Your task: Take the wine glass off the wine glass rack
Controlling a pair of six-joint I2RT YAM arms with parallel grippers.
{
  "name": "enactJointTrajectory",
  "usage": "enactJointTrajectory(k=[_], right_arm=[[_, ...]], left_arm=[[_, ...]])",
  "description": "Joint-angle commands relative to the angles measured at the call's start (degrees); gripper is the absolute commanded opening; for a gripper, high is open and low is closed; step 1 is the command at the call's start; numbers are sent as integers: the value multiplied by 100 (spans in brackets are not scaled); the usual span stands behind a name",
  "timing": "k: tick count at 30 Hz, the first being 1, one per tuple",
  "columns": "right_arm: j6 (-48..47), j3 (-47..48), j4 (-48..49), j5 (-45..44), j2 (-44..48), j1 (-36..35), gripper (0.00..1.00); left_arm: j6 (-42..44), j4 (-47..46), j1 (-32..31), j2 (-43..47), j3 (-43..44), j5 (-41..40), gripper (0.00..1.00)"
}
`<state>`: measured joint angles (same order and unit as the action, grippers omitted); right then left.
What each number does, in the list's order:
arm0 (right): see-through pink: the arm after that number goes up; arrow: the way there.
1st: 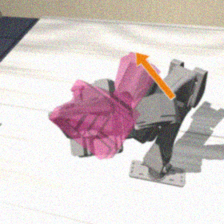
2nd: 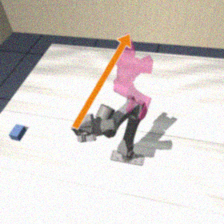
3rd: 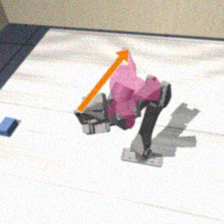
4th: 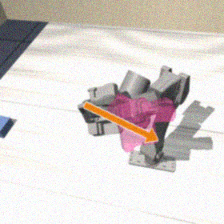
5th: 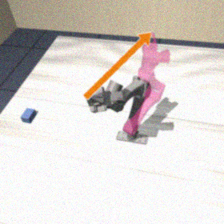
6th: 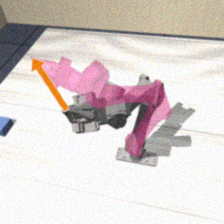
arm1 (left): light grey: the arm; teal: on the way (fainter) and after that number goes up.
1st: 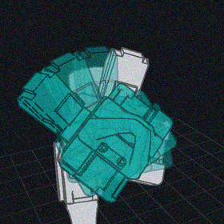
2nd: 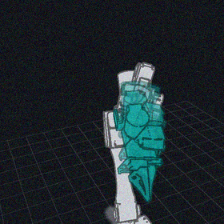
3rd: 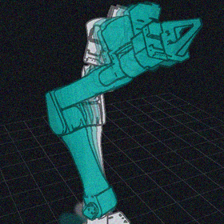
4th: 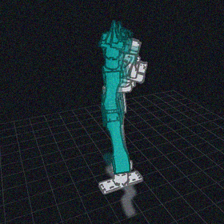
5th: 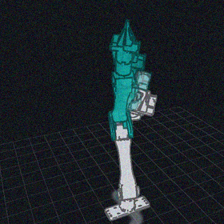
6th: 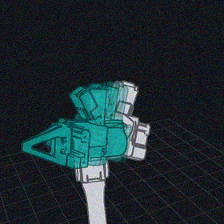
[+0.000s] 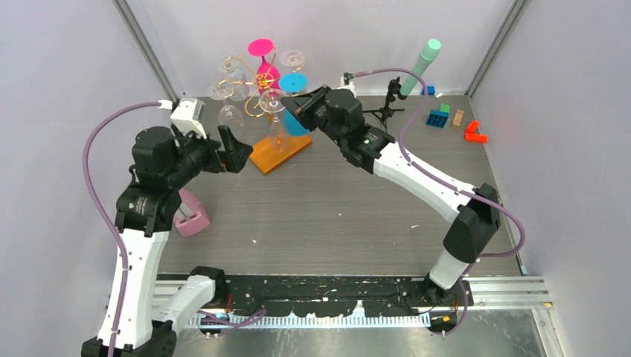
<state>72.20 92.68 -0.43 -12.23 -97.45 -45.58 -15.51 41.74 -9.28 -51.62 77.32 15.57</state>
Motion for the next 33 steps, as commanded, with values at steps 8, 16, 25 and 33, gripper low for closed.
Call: enactJointTrajectory(k=[8,16,25,33], right_arm=[[775,-1357,427,820,1797,-21,0],[1171,-1790,136,1474,2563,-32,0],[1774,-1895,289,1957,2447,-30,0],[2073,-2037,432,2047,2410,-38,0]], left_arm=[[874,-1877,-13,789,-1360,1262,100],[284,-2718,-13,419,-1319,2786,99],[-941,-3787,-13,-567,-987,4105,89],[-1210,-4647,-13,-693,-1594,4244,78]])
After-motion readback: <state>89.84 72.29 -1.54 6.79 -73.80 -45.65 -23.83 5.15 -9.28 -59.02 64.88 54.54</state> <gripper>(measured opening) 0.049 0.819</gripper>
